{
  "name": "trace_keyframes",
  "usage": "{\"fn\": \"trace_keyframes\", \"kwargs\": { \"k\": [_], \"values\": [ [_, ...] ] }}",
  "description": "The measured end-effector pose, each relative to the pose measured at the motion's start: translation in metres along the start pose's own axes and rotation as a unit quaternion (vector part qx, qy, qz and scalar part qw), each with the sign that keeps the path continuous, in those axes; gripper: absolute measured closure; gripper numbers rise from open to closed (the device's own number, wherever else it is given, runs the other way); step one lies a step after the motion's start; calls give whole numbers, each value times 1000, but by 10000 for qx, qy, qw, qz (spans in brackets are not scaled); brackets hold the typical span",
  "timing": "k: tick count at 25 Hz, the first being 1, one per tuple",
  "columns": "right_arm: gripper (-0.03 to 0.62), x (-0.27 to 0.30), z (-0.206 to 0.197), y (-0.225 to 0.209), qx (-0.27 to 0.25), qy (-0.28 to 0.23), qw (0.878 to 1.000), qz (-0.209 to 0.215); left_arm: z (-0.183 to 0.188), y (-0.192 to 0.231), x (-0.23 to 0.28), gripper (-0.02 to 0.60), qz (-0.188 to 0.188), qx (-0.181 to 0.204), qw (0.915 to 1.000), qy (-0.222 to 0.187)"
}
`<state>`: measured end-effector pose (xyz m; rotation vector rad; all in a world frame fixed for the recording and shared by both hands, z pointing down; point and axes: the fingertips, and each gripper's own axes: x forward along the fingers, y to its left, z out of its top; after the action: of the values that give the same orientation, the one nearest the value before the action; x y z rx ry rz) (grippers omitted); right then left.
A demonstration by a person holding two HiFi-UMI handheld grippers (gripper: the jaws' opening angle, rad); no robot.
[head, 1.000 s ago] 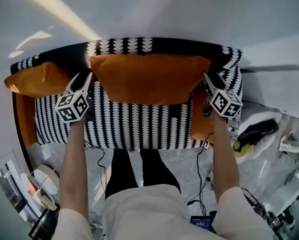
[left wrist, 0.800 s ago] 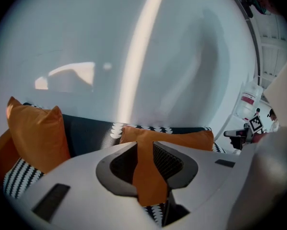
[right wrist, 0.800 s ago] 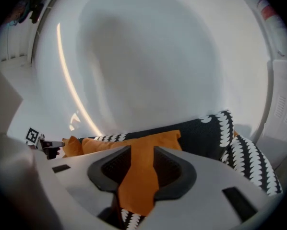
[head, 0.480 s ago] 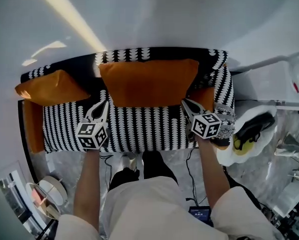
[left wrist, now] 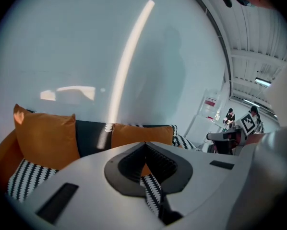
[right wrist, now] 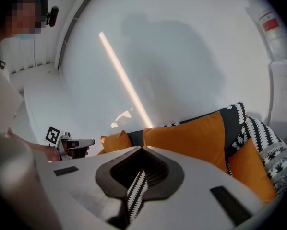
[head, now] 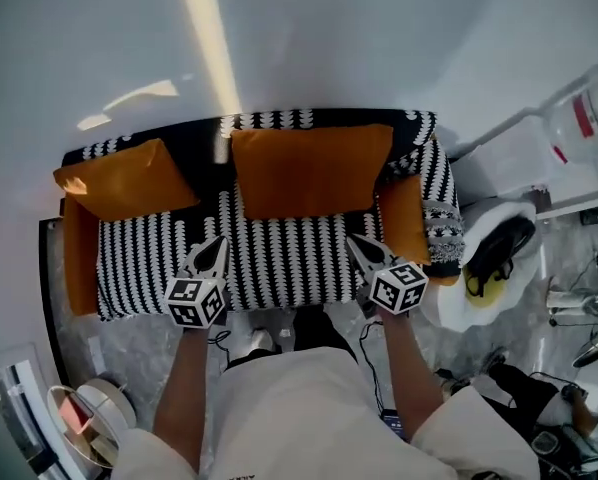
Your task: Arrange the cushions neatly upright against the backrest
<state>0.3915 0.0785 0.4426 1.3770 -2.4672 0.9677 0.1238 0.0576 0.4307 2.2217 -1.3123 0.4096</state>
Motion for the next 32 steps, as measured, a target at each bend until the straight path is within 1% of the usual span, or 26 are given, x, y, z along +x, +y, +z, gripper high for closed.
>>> {"fn": "trace_keyframes", "kwargs": {
  "k": [3,8,11,14,16,20,22,24,26,27,30,32],
  "values": [
    [571,-22,-15,52,-89,-74,9999,35,-18,6,-51,563,-45,77,9999,-46],
    [572,-48,-35,136,-252,-283,9992,147,-44,19,-130,563,-103,149,9995,-246],
    [571,-61,-43,176,-415,-362,9982,246,-56,22,-167,563,-113,233,9991,-351],
    [571,-75,-46,202,-472,-445,9974,321,-63,21,-197,563,-182,221,9986,-446],
    [571,-82,-43,211,-449,-530,9970,354,-61,19,-211,563,-145,225,9982,-529],
    [571,-91,-45,218,-477,-564,9967,338,-55,19,-236,563,119,204,9968,-770],
    [571,-96,-45,220,-550,-547,9963,360,-51,18,-248,563,216,137,9955,-908],
    [572,-101,-42,221,-617,-532,9958,423,-50,17,-257,563,274,-15,9945,-1014],
    [572,-110,-37,221,-692,-516,9950,503,-51,15,-263,563,386,-144,9936,-1050],
    [572,-116,-35,220,-753,-505,9945,528,-53,12,-266,563,470,-149,9933,-1046],
    [572,-134,-29,214,-879,-522,9933,535,-51,3,-270,563,699,-87,9918,-1066],
    [572,-143,-25,208,-960,-562,9926,480,-46,-4,-271,563,784,-51,9908,-1105]
  ]
}}
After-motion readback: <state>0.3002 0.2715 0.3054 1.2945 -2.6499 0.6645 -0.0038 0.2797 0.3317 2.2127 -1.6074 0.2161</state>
